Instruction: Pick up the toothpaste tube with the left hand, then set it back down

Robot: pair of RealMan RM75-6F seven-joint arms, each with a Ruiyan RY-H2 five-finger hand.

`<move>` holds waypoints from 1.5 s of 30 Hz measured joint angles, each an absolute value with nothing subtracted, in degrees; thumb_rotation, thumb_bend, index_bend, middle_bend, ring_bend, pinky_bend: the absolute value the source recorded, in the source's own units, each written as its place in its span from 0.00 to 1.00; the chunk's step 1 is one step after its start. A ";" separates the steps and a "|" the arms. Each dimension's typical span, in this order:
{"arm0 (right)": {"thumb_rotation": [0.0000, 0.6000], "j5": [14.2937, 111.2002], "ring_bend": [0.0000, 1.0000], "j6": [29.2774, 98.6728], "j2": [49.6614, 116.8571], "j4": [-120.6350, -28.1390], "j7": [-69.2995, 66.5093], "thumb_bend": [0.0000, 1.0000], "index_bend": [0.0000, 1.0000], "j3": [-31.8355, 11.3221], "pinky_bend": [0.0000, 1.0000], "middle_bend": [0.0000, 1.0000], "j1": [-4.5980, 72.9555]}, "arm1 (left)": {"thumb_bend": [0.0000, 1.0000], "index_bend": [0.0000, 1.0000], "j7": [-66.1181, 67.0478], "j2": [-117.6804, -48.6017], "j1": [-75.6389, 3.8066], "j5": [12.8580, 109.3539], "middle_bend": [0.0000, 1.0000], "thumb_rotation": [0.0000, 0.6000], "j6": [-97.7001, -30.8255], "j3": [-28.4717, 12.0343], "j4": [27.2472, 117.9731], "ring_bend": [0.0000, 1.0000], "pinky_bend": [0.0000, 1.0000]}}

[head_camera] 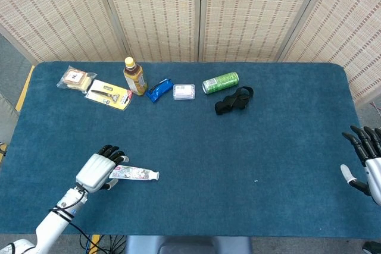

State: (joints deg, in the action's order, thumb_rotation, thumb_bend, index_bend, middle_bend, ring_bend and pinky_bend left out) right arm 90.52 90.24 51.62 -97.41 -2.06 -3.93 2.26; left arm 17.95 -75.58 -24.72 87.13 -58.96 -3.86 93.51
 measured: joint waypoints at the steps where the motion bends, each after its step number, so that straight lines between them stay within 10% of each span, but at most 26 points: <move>1: 1.00 90.50 0.00 90.27 51.62 -97.36 -2.14 0.27 0.16 -3.92 0.00 0.12 2.22 | 0.23 0.29 18.10 -76.31 -24.95 86.73 0.24 1.00 -58.72 -3.80 92.75 0.14 0.11; 45: 1.00 90.08 0.00 90.08 50.41 -95.39 -6.77 0.27 0.16 -3.12 0.00 0.12 1.30 | 0.24 0.36 17.78 -89.19 -29.39 76.52 0.24 1.00 -56.76 -2.98 85.91 0.14 0.11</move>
